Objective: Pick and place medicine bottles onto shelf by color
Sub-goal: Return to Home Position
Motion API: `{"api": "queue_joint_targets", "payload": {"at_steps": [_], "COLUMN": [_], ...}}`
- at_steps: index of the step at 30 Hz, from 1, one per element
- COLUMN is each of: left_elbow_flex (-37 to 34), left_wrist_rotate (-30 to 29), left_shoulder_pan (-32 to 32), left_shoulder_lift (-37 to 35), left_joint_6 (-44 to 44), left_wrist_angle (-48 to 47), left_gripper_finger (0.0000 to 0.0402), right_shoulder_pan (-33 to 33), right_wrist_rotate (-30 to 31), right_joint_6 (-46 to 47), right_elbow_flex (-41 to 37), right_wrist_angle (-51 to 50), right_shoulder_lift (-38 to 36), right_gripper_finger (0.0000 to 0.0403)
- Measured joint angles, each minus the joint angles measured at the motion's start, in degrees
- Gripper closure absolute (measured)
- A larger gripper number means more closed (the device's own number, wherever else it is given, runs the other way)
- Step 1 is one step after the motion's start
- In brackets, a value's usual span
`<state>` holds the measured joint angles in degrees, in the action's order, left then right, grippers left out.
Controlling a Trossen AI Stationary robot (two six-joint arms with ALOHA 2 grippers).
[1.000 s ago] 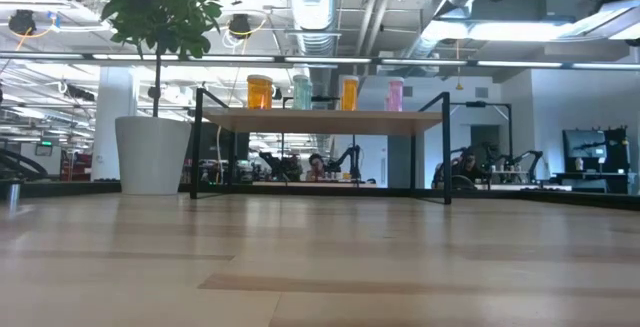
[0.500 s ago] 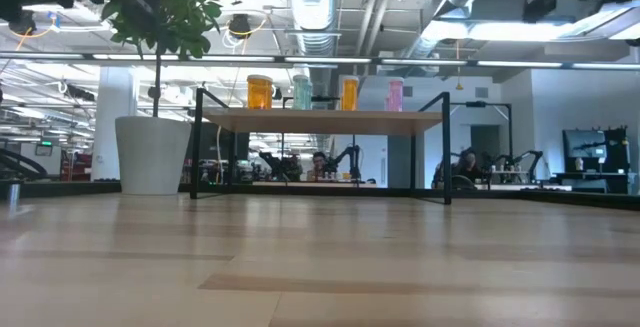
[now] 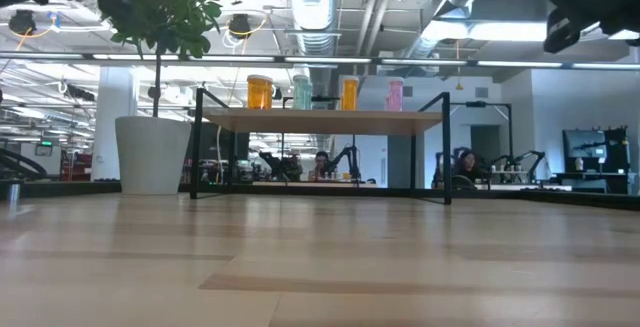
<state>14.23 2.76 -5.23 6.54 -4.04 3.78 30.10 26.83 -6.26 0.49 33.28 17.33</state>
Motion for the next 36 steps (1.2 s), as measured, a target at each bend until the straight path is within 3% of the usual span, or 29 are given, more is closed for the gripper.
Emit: {"api": "queue_joint_targets", "payload": {"at_steps": [4, 14, 21, 31, 36], "left_elbow_flex": [-3.76, -13.40, -13.61, -13.65, -13.59], "left_wrist_rotate": [-0.46, 1.97, 5.24, 14.53, 14.49], "left_shoulder_pan": [0.01, 0.04, 0.04, 0.04, 0.02], "left_shoulder_lift": [-6.66, -6.55, -5.96, -5.95, -5.83], "left_joint_6": [0.16, -1.15, -0.84, 0.37, 0.37], "left_wrist_angle": [0.20, 5.53, 3.37, 1.97, -0.13], "left_gripper_finger": [0.0401, 0.0401, 0.0402, 0.0402, 0.0401], "right_shoulder_pan": [1.18, 1.56, 0.12, -0.41, -0.41], "right_wrist_rotate": [0.00, 0.47, 4.46, 4.52, 4.50], "right_joint_6": [-2.71, -0.33, 14.45, 15.30, 15.31], "right_elbow_flex": [0.00, -0.02, -0.04, -0.07, -0.09], "right_wrist_angle": [-2.70, -17.67, -27.64, -27.92, -27.94], "right_shoulder_lift": [-3.62, -12.53, -14.56, -13.24, -13.24], "right_gripper_finger": [0.0398, 0.0398, 0.0379, 0.0371, 0.0372]}}
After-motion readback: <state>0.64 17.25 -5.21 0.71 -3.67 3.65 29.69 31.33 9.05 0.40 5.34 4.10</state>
